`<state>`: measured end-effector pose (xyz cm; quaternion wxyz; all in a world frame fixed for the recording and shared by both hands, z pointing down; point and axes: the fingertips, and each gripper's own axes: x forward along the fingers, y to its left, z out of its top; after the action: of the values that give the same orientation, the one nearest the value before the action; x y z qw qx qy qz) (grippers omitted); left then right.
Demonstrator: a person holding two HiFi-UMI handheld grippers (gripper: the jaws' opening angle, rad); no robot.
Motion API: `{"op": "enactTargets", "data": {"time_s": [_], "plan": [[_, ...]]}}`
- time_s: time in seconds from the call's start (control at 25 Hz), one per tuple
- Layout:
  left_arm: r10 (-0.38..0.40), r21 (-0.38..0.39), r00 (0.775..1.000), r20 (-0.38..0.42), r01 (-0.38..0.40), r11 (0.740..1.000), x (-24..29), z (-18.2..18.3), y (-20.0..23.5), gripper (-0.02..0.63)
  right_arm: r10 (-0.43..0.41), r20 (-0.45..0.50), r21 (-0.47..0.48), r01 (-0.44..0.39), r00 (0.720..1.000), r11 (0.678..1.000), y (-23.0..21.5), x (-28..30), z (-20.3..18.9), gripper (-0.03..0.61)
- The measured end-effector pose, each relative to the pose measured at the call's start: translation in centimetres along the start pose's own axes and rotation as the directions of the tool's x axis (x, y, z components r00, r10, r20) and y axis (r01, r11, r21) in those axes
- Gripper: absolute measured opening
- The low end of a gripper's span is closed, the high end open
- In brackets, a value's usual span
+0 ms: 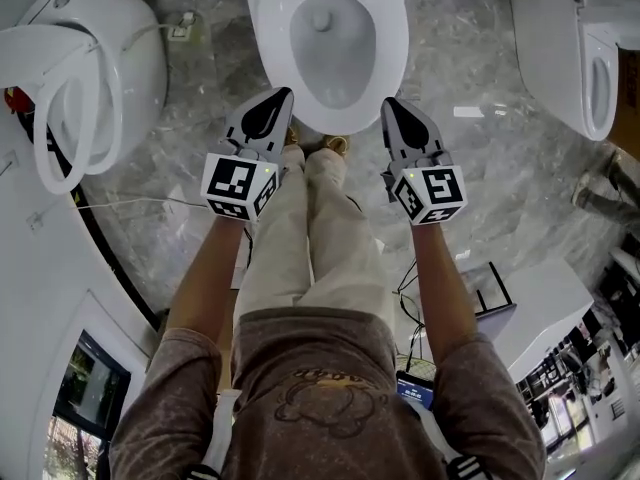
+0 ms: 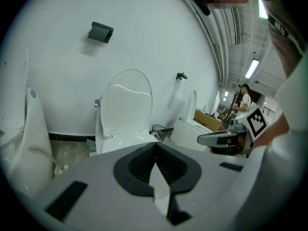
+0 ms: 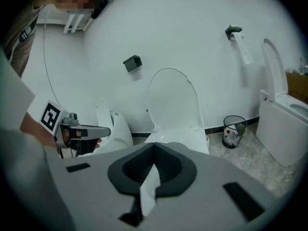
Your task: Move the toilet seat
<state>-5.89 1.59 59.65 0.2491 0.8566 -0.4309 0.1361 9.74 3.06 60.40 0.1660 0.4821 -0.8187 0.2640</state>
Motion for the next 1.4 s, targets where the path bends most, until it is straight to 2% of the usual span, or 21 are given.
{"op": "enactTargets", "data": {"time_s": [0.4, 0.52, 0.76, 1.0, 1.16, 1.4], "plan": [[0.009, -0.034, 1.000, -0.012, -0.010, 0.999, 0.0, -2.8, 0.6, 0.009, -0.008, 0.029, 0.038, 0.007, 1.000, 0.999, 0.2, 1.3, -1.9, 0.000], [0.001, -0.038, 1.000, -0.013, -0.001, 0.999, 0.2, -3.0, 0.3, 0.012, 0.006, 0.030, 0.052, -0.008, 1.000, 0.999, 0.4, 1.3, -2.0, 0.035], [-0.039, -0.072, 0.998, -0.045, 0.035, 0.997, 1.2, -3.8, -0.1, 0.152, 0.036, 0.008, 0.108, -0.036, 0.999, 0.994, -0.2, 1.9, -2.8, 0.187], [-0.046, -0.110, 0.997, -0.066, 0.039, 0.993, 2.2, -5.2, -0.5, 0.291, 0.036, -0.032, 0.130, -0.032, 0.999, 0.991, -1.8, 2.3, -4.3, 0.346], [-0.048, -0.168, 0.995, -0.085, 0.033, 0.985, 2.5, -6.9, -0.4, 0.377, 0.043, -0.072, 0.172, -0.031, 0.996, 0.985, -2.6, 2.6, -6.2, 0.452], [-0.043, -0.243, 0.985, -0.165, 0.002, 0.970, 3.4, -10.8, 0.0, 0.413, 0.058, -0.156, 0.241, -0.019, 0.986, 0.970, -4.1, 3.2, -10.0, 0.497]]}}
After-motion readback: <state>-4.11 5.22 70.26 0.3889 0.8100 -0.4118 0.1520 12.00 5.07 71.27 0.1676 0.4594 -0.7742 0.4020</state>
